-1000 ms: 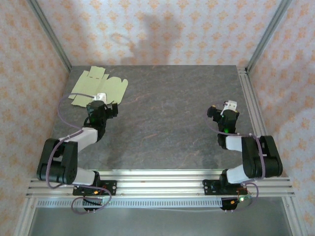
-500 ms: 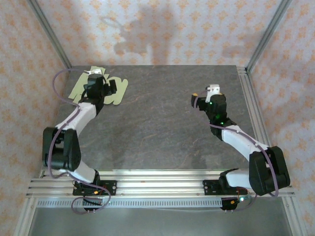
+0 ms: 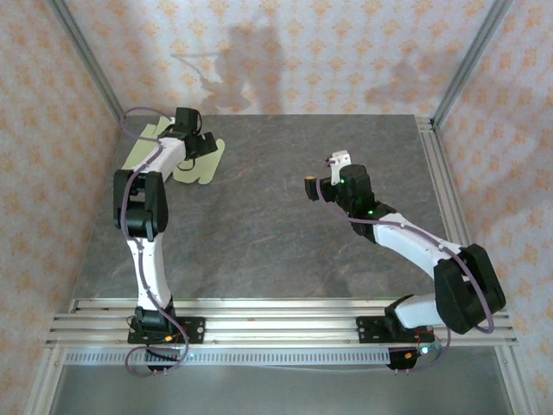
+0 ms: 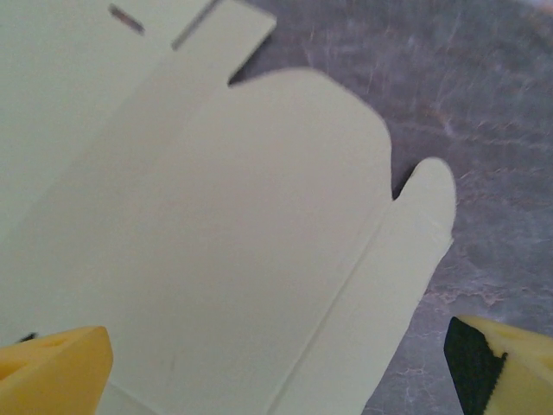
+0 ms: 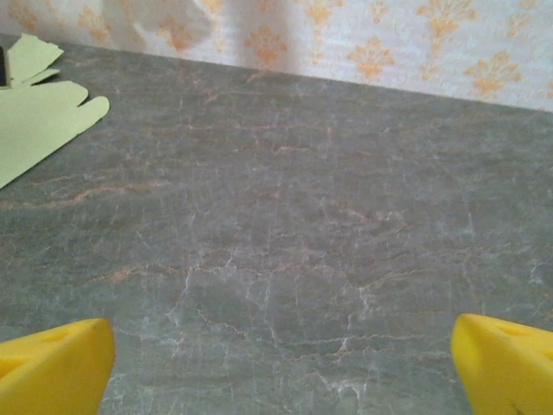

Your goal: Fold the paper box

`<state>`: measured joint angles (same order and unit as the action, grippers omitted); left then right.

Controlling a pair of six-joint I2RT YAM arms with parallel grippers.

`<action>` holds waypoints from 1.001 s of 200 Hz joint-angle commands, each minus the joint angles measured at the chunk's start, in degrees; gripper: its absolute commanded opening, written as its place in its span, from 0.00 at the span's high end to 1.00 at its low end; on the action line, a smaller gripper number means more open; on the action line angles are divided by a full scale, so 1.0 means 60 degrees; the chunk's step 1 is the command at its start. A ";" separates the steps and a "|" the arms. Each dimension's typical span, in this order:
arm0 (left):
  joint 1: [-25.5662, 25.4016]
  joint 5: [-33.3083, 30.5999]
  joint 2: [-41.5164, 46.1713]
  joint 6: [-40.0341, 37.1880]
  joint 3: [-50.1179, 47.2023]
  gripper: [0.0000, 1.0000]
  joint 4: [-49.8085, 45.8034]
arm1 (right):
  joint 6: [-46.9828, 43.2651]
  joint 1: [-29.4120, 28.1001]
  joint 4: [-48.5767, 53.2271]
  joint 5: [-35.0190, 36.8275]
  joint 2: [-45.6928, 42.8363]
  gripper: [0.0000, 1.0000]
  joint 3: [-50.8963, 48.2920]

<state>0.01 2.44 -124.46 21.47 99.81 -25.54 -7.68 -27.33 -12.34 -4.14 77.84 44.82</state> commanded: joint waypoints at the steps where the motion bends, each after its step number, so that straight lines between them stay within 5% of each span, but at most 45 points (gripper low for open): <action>1: 0.0002 0.0729 -0.0511 0.0378 0.0825 0.00 -0.1796 | 0.0215 0.0000 0.0254 0.0063 0.0039 0.01 0.0128; 84: -0.0858 0.1347 -0.0524 -0.0164 -0.0027 0.00 -0.1873 | 0.0585 0.0000 0.0847 0.1438 0.0037 0.01 0.0455; 123: -0.1874 0.1530 0.0370 0.0215 -0.1478 0.00 -0.1112 | 0.0942 0.0057 0.1133 0.1989 0.0050 0.01 0.0578; 200: -0.4254 0.1143 0.2593 0.1048 -0.3378 0.00 -0.1114 | 0.2239 0.0658 0.2598 0.1110 0.0166 0.01 0.1379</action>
<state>-22.72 11.05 -115.22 25.15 82.32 -30.44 1.58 -24.80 -0.54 4.08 78.67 50.87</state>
